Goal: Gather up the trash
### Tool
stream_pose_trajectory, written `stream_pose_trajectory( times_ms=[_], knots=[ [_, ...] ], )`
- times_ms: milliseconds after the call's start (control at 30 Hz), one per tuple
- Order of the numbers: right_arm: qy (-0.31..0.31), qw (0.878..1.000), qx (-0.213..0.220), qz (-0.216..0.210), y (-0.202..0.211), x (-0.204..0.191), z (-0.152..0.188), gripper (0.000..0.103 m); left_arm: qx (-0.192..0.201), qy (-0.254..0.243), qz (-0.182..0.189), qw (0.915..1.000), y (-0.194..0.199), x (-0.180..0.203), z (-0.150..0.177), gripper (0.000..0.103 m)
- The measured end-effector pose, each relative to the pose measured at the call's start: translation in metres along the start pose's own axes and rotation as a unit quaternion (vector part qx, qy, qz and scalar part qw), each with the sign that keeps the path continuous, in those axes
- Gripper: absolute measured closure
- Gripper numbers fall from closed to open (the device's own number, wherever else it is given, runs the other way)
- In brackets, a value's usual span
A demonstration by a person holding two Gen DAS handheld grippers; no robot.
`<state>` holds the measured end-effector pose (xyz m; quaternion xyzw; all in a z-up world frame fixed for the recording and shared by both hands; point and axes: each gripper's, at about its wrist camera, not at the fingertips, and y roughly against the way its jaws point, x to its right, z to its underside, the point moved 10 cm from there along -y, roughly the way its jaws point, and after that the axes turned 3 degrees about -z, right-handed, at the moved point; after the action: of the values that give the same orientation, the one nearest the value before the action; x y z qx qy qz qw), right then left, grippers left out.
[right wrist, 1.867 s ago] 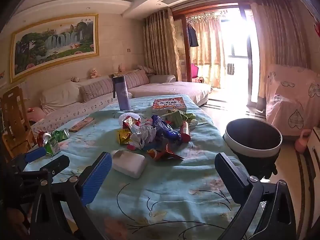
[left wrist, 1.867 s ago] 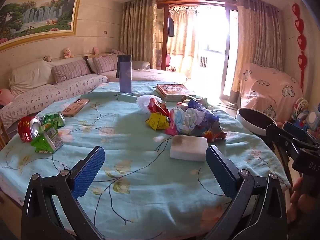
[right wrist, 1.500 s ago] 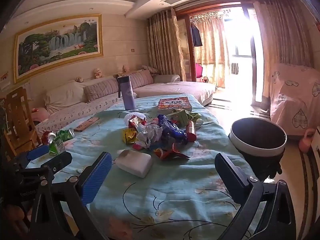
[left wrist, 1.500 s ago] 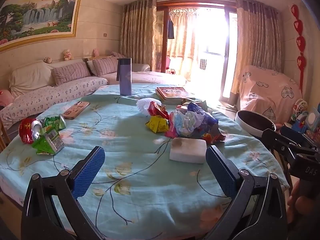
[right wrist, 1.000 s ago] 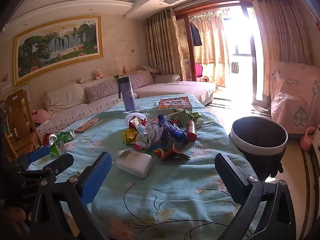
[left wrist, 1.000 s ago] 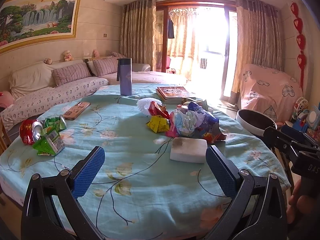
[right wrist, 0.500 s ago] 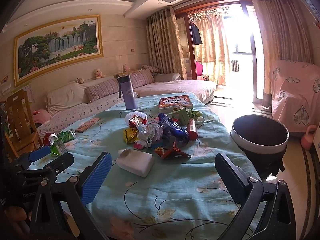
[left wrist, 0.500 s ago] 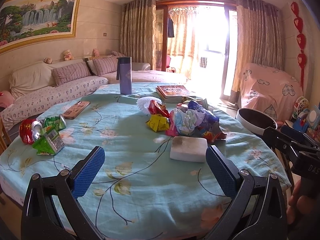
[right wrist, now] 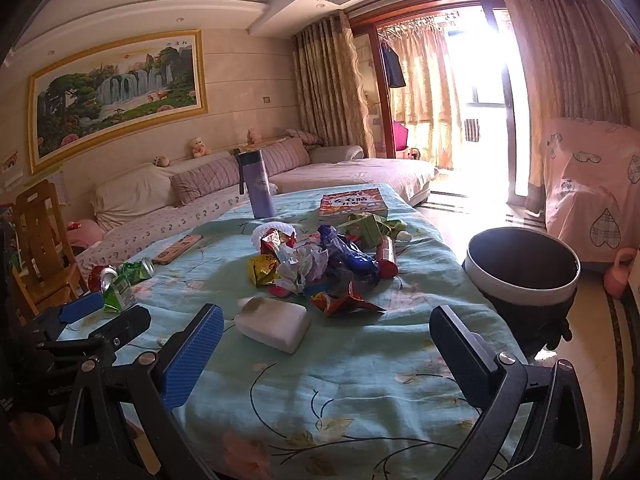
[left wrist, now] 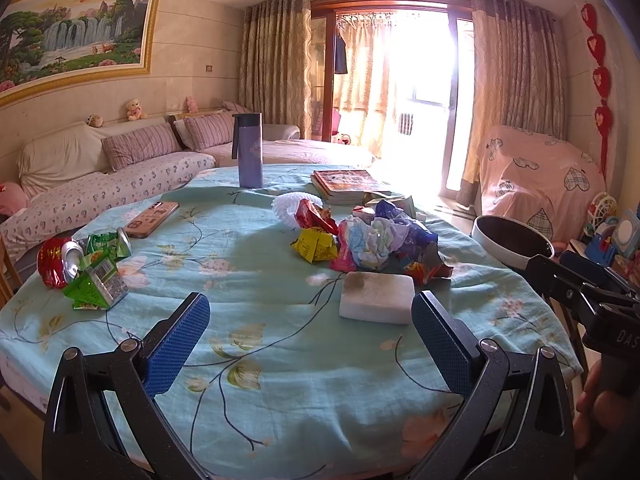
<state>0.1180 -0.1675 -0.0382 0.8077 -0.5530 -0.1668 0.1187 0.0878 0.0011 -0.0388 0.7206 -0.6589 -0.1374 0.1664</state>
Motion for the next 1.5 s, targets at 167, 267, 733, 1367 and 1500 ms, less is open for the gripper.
stream_pose_trajectory(
  times_ms=[167,267,733,1367,1500],
  knots=[
    [-0.001,1.0,-0.001,0.0,0.0,0.0,0.0,0.0,-0.003,-0.002,0.001,1.0,-0.002,0.001,0.002,0.0],
    [-0.003,1.0,-0.003,-0.002,-0.001,-0.001,0.002,0.0,-0.004,-0.001,0.002,1.0,-0.002,0.001,0.002,0.0],
    [-0.012,1.0,-0.007,-0.004,-0.003,0.004,0.002,0.0,-0.013,-0.001,0.008,0.9999,-0.008,0.003,0.005,0.0],
    [-0.045,0.995,-0.079,-0.03,-0.056,0.031,0.005,0.028,-0.108,-0.024,0.055,0.9923,-0.077,0.025,0.015,0.01],
    [-0.056,0.992,-0.106,-0.037,-0.076,0.037,0.008,0.038,-0.135,-0.016,0.073,0.988,-0.096,0.025,0.02,0.014]
  ],
)
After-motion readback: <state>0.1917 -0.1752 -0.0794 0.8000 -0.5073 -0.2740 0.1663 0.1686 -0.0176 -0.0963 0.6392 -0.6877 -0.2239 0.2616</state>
